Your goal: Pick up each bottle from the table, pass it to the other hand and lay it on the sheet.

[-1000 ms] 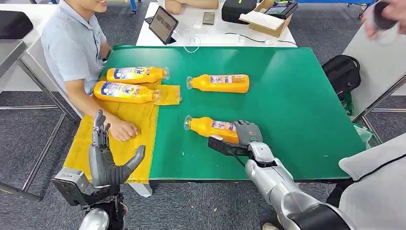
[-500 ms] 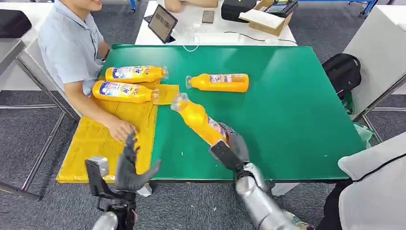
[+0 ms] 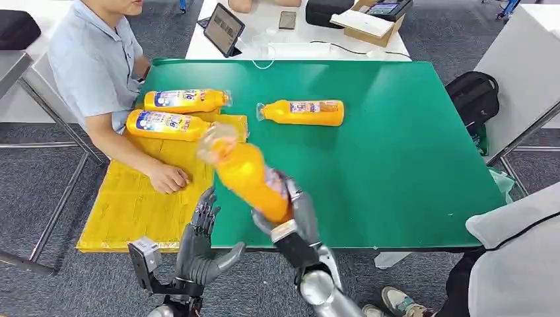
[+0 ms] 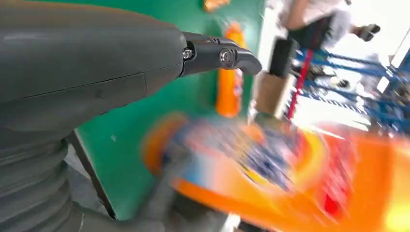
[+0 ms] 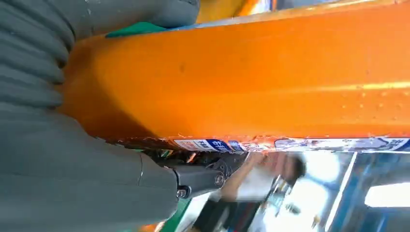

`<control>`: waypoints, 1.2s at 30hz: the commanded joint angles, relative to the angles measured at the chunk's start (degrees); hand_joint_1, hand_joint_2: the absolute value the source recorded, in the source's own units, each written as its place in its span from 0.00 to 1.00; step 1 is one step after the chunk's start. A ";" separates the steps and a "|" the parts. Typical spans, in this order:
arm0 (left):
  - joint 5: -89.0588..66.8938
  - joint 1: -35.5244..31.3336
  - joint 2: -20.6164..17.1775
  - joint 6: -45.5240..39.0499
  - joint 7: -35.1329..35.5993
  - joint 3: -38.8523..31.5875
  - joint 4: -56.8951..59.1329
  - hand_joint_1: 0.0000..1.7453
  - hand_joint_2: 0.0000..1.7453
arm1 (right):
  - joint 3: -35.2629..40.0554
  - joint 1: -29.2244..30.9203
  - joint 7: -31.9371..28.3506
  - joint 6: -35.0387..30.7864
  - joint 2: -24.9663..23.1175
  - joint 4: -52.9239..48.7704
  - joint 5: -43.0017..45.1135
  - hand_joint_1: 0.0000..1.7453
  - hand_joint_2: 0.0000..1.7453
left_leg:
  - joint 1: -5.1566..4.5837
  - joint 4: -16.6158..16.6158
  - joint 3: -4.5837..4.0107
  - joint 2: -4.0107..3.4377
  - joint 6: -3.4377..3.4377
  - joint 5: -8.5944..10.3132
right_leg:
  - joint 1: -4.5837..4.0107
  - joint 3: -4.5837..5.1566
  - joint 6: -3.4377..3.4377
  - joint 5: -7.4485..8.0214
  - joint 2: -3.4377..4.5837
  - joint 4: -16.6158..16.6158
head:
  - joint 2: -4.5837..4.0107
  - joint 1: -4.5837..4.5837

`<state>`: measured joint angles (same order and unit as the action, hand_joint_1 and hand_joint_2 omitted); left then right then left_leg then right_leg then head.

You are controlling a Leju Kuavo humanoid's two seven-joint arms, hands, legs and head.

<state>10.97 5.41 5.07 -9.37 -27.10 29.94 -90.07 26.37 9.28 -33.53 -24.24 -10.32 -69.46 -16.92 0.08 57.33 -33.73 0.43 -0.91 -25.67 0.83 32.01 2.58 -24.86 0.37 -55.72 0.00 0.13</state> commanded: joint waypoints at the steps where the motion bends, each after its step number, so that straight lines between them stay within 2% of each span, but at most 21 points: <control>1: -1.02 -1.92 -1.70 0.65 -0.84 2.02 -1.86 0.00 1.00 | 14.39 4.17 0.33 2.65 -1.41 14.15 -2.77 1.00 1.00 | 0.06 -0.05 0.21 -0.15 0.08 -0.04 | -0.07 -0.17 -0.12 -0.01 0.09 0.06 | 0.00 0.00; 3: -1.19 -1.90 -1.82 0.40 -0.47 1.87 -2.13 0.00 1.00 | 16.84 5.17 1.12 2.88 -1.45 16.34 -4.24 1.00 1.00 | 0.07 -0.02 0.19 -0.10 0.09 -0.05 | -0.09 -0.18 -0.13 -0.03 0.04 0.03 | 0.00 0.02; 5: -0.09 -1.98 -1.89 1.21 1.84 2.03 -1.55 0.00 1.00 | 17.50 5.53 0.86 0.84 -1.63 16.78 -5.61 1.00 1.00 | 0.06 -0.04 0.17 -0.15 0.05 -0.03 | -0.07 -0.14 -0.08 0.01 0.10 0.05 | 0.00 0.00; 12: 2.37 -3.82 -0.50 0.67 3.29 1.41 1.53 0.00 1.00 | 18.30 6.88 1.81 -0.44 -2.13 15.96 -6.04 1.00 1.00 | 0.05 0.00 0.14 -0.04 0.07 -0.03 | -0.05 -0.15 -0.11 -0.04 -0.03 0.02 | 0.00 0.00; 13: 2.40 -4.02 -0.41 0.61 3.34 1.37 1.62 0.06 1.00 | 18.35 6.87 1.83 -0.50 -2.19 15.97 -6.06 1.00 1.00 | 0.04 -0.02 0.11 -0.02 0.06 0.00 | -0.03 -0.13 -0.09 -0.02 -0.05 0.03 | 0.00 -0.02; 14: 3.77 -4.58 -0.01 -0.01 5.02 1.11 2.74 0.97 1.00 | 18.82 6.93 1.54 0.05 -2.28 15.95 -5.36 1.00 1.00 | 0.05 0.00 0.15 0.00 0.08 -0.01 | -0.05 -0.17 -0.12 -0.04 -0.08 0.03 | 0.00 0.00; 19: 4.15 -4.71 -0.01 -0.03 5.21 0.99 3.01 0.97 1.00 | 18.95 6.84 1.43 0.12 -2.28 15.74 -5.11 1.00 1.00 | 0.05 -0.02 0.14 0.02 0.07 0.00 | -0.05 -0.15 -0.10 -0.03 -0.08 0.04 | 0.00 0.00; 20: 5.30 -4.63 -0.07 0.40 5.99 1.01 3.20 1.00 1.00 | 19.04 6.57 1.35 -0.59 -2.12 15.21 -5.20 1.00 1.00 | 0.03 -0.02 0.11 -0.01 0.05 0.00 | -0.03 -0.12 -0.08 -0.02 -0.05 0.03 | 0.00 0.00; 22: 5.72 -4.30 -0.25 0.20 6.07 0.91 2.96 1.00 1.00 | 19.27 6.23 1.89 -2.47 -1.75 15.08 -6.29 1.00 1.00 | 0.04 -0.02 0.17 0.01 0.06 -0.02 | -0.05 -0.18 -0.11 -0.05 -0.10 0.04 | 0.00 0.00; 23: 6.44 -4.00 -0.14 -0.18 6.62 0.68 2.73 1.00 1.00 | 19.17 5.83 2.11 -3.87 -1.52 14.56 -6.85 0.95 1.00 | 0.04 -0.02 0.13 0.04 0.05 -0.01 | -0.04 -0.15 -0.09 -0.05 -0.11 0.04 | 0.00 0.00; 25: 9.06 -3.16 1.13 -1.06 7.56 -0.66 1.97 1.00 1.00 | 18.49 5.10 1.72 -7.27 -1.47 13.76 -7.42 0.00 1.00 | 0.04 -0.01 0.14 0.04 0.05 -0.02 | -0.04 -0.17 -0.09 -0.05 -0.11 0.04 | 0.00 0.00; 28: 8.06 -2.04 2.00 -4.64 5.45 -1.10 -1.06 1.00 1.00 | 18.25 5.19 0.32 -9.65 -2.25 14.85 -5.20 0.00 1.00 | 0.01 -0.01 0.10 -0.01 0.03 -0.02 | -0.01 -0.11 -0.06 -0.04 -0.05 0.02 | 0.00 0.00; 29: 8.52 -2.00 1.66 -4.98 5.63 -1.66 -1.71 1.00 1.00 | 17.95 5.09 -0.29 -10.26 -2.39 14.80 -4.60 0.00 0.00 | 0.03 0.00 0.17 -0.02 0.05 -0.05 | -0.03 -0.19 -0.10 -0.06 -0.06 0.03 | 0.00 0.00; 35: 10.61 -2.12 0.84 -6.96 5.96 -7.10 -2.64 1.00 1.00 | 15.69 3.22 -4.12 -14.65 -1.54 12.08 -1.20 0.00 0.00 | 0.04 -0.02 0.09 -0.07 0.07 -0.01 | -0.04 -0.08 -0.10 -0.01 0.01 0.03 | 0.00 0.00; 36: 9.37 -2.43 -0.17 -8.24 6.41 -8.11 -1.95 1.00 1.00 | 12.55 1.58 -6.38 -15.76 -1.79 10.26 -2.85 0.00 0.00 | 0.06 -0.03 0.10 -0.02 0.07 0.00 | -0.07 -0.11 -0.10 -0.01 -0.05 0.06 | 0.00 0.00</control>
<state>20.52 4.07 6.01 -15.30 -21.66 27.74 -92.76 42.05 13.37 -35.43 -36.28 -12.76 -56.96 -20.46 0.08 57.34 -33.73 0.39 -0.91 -25.65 0.84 32.04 2.58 -24.86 0.37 -55.72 0.00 0.13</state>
